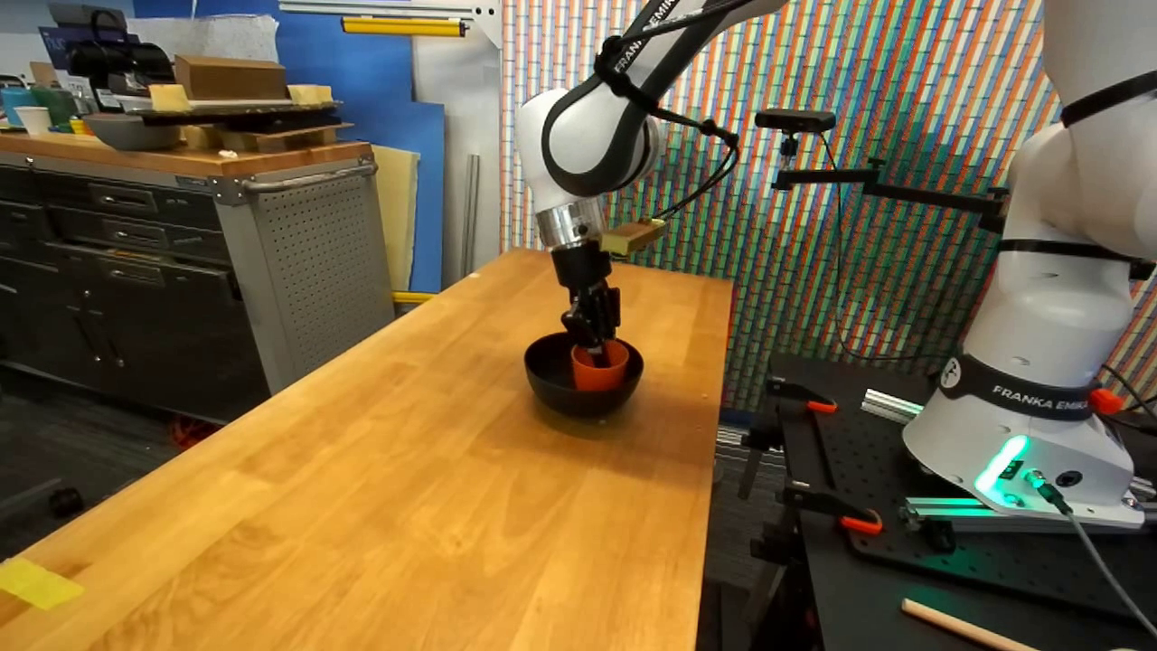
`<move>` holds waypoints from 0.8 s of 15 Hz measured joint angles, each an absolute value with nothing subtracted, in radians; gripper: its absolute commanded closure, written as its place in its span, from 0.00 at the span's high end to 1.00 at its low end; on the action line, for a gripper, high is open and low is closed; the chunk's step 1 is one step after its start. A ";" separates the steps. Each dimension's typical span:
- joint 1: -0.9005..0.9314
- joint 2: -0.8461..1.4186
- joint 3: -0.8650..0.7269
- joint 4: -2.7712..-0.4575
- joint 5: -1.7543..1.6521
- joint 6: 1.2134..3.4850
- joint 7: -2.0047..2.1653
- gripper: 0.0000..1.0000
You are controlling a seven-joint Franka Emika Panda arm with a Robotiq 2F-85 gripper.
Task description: Put the orange cup in the black bowl
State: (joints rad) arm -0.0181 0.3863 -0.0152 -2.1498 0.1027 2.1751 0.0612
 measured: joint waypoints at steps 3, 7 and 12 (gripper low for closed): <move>-0.016 0.376 -0.011 -2.138 0.089 2.175 0.036 0.84; -0.006 0.289 -0.011 -2.110 0.007 2.165 0.028 1.00; 0.006 0.132 0.008 -2.099 -0.036 2.049 -0.079 1.00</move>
